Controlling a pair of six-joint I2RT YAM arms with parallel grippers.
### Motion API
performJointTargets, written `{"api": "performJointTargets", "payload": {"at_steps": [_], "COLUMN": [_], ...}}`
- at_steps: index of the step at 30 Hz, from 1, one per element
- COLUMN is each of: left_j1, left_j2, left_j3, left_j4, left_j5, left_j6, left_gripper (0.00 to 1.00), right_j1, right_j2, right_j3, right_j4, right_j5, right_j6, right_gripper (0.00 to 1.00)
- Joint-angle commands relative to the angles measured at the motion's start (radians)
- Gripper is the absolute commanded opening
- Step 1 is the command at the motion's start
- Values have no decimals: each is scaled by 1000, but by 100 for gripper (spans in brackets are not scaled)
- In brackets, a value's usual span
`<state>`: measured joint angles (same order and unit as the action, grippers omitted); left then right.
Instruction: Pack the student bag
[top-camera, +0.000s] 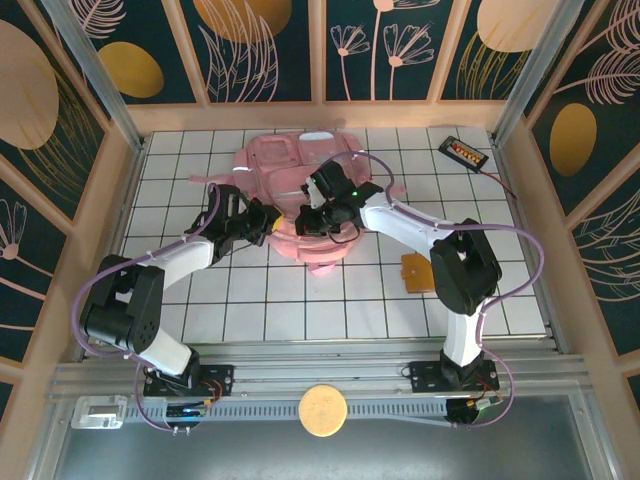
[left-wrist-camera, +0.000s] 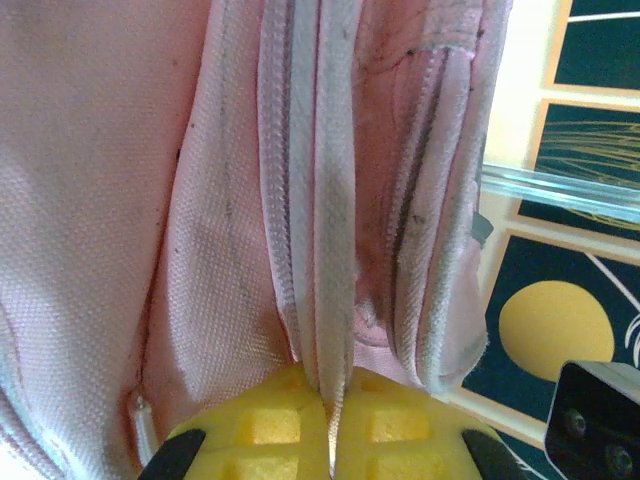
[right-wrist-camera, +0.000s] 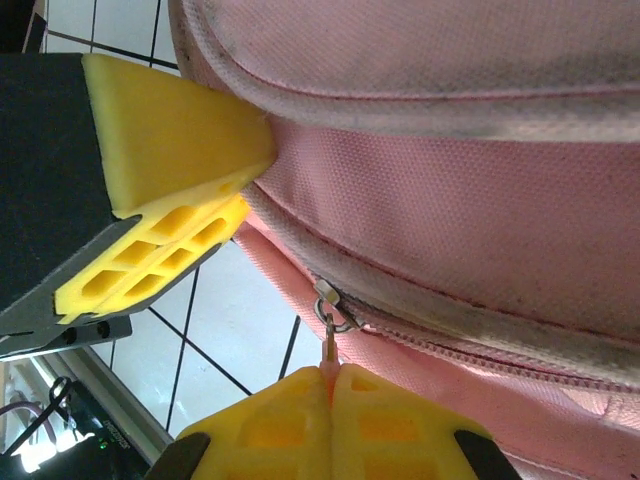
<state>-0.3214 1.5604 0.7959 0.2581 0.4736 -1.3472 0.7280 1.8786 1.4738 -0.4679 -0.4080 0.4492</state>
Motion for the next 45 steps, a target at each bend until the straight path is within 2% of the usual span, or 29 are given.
{"api": "performJointTargets", "payload": {"at_steps": [1,9,13,16,19,23,25,26,27,28,29,30,35,42,45], "left_j1": [-1,11,43,80,103,108,107,107,107,108,108,109,111,116,116], "left_j2": [-36,-105,-131,-144,-136,-85,-70,-64,-61,-58,-56,-56,-56,-49,-46], "left_j3": [27,11,36,46,49,86,103,110,115,121,120,119,101,103,105], "left_j4": [-24,-133,-222,-253,-233,-201,-195,-198,-202,-208,-210,-211,-191,-187,-189], "left_j5": [-51,-57,-50,-17,19,53,63,68,71,74,76,78,92,112,118], "left_j6": [55,140,228,271,285,288,287,290,293,297,300,301,292,294,298], "left_gripper": [0,0,0,0,0,0,0,0,0,0,0,0,0,0,0], "right_j1": [-13,-175,-275,-331,-324,-264,-228,-206,-188,-162,-143,-130,-123,-112,-111], "right_j2": [-59,-147,-159,-150,-146,-150,-153,-153,-147,-139,-129,-117,-62,17,45], "right_j3": [-37,-153,-185,-193,-178,-151,-141,-136,-128,-122,-119,-118,-112,-60,-42], "right_j4": [-52,-69,-78,-65,-50,-34,-17,-11,-11,-11,-9,-6,31,35,36], "right_j5": [47,102,130,97,30,-18,-85,-107,-117,-118,-112,-104,-112,-116,-106], "right_j6": [-26,-72,-133,-173,-194,-196,-201,-203,-206,-212,-214,-214,-199,-220,-225], "right_gripper": [0,0,0,0,0,0,0,7,19,35,44,48,53,54,60]}}
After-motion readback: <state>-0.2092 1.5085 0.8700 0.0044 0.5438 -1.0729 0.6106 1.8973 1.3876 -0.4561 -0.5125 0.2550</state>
